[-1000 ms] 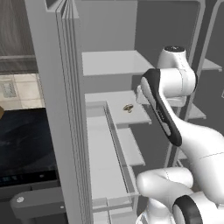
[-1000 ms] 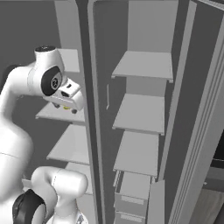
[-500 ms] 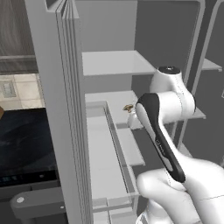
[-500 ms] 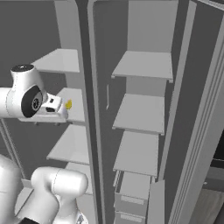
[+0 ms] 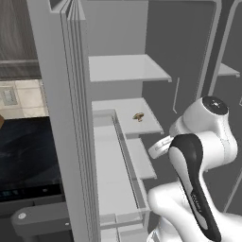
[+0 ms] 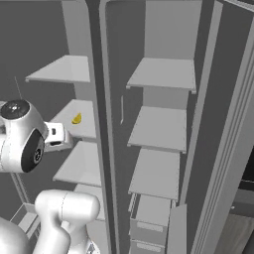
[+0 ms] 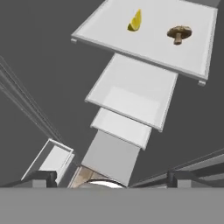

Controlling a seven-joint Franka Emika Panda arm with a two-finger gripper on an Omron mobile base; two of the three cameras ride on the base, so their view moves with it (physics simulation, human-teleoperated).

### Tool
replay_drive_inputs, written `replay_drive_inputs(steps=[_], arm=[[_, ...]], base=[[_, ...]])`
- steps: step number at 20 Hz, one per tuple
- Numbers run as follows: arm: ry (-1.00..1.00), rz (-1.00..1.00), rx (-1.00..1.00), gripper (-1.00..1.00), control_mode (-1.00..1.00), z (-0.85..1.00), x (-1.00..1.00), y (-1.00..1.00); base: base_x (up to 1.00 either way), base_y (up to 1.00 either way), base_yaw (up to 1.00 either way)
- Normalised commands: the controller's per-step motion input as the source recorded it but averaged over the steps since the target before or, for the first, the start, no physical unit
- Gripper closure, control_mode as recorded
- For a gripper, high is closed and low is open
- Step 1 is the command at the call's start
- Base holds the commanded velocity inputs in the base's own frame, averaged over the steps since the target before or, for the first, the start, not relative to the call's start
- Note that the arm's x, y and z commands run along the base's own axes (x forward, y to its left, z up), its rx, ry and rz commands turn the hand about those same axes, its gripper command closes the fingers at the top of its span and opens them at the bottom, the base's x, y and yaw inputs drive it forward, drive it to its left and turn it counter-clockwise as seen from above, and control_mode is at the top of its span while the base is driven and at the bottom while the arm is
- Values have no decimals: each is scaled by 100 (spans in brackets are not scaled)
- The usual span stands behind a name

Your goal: Take the lemon wedge from the fridge and place it on the plate with fish on the dining counter.

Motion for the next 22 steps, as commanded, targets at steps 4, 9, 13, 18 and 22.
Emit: replay_drive_inputs(steps=[4,9,13,18,22], arm=[[-10,1,0,-100,-100,36,0,0],[-8,0,0,-100,-100,10,-2,0],[-16,0,0,-100,-100,20,-11,0],[-13,2,0,-100,-100,15,-7,0],[-1,2,0,-100,-100,0,0,0]], base=[[0,0,0],[0,0,0],[0,0,0],[0,0,0],[0,0,0]])
